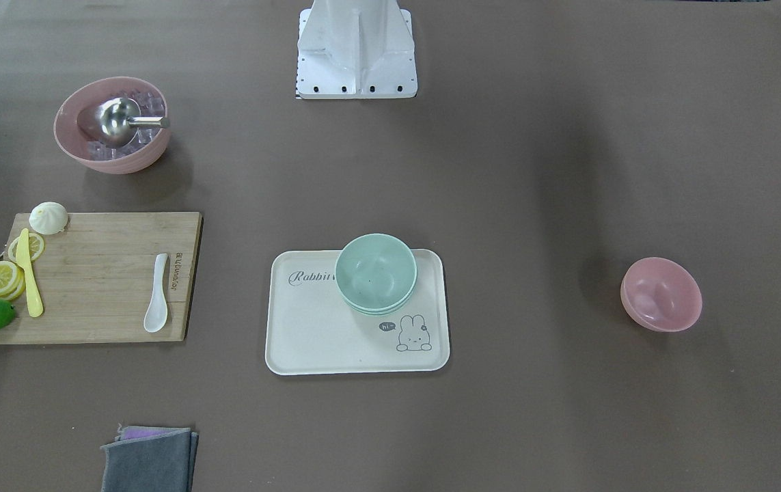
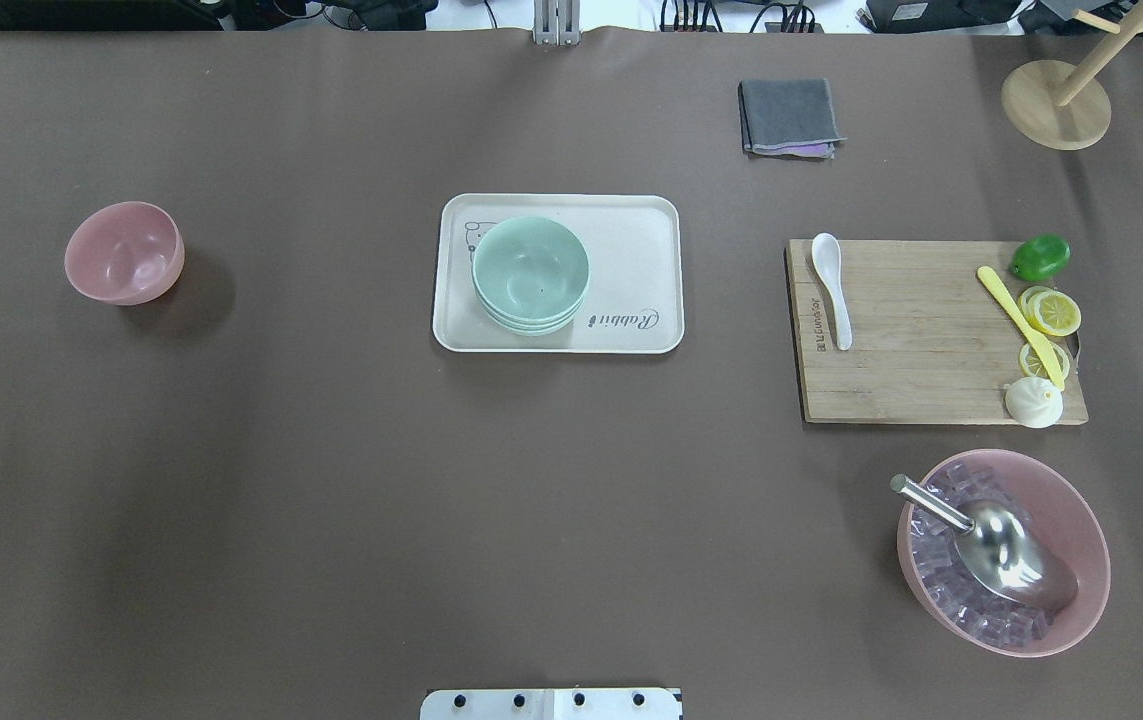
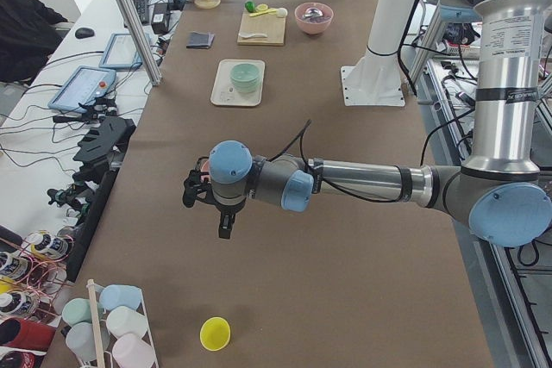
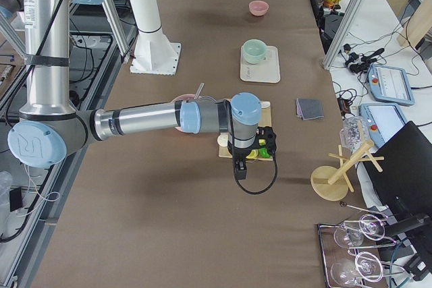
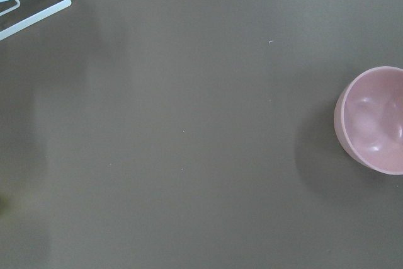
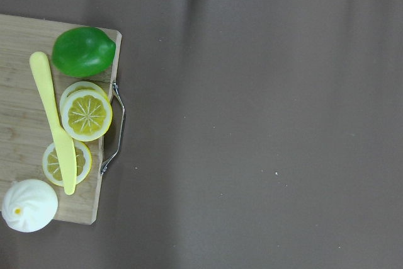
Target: Stack pink bowl on green and place spoon
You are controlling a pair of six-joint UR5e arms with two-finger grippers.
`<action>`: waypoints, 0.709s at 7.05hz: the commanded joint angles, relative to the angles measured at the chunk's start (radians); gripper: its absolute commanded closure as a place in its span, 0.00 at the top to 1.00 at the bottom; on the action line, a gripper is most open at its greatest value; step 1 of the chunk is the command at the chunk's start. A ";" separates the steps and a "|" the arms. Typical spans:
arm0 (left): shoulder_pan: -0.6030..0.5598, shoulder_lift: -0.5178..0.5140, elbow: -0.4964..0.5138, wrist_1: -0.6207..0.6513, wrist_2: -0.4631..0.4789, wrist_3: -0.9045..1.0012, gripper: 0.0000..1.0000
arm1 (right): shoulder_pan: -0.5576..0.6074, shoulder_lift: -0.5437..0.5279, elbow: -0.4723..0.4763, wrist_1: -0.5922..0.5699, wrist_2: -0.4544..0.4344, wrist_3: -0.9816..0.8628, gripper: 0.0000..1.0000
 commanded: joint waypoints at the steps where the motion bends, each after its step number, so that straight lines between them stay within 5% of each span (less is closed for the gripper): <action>1: -0.001 0.010 0.014 -0.005 -0.001 -0.009 0.98 | 0.000 0.003 -0.004 0.000 0.000 0.002 1.00; 5: 0.001 -0.008 0.015 -0.031 -0.012 -0.050 0.98 | -0.002 0.003 -0.004 0.000 0.002 0.005 1.00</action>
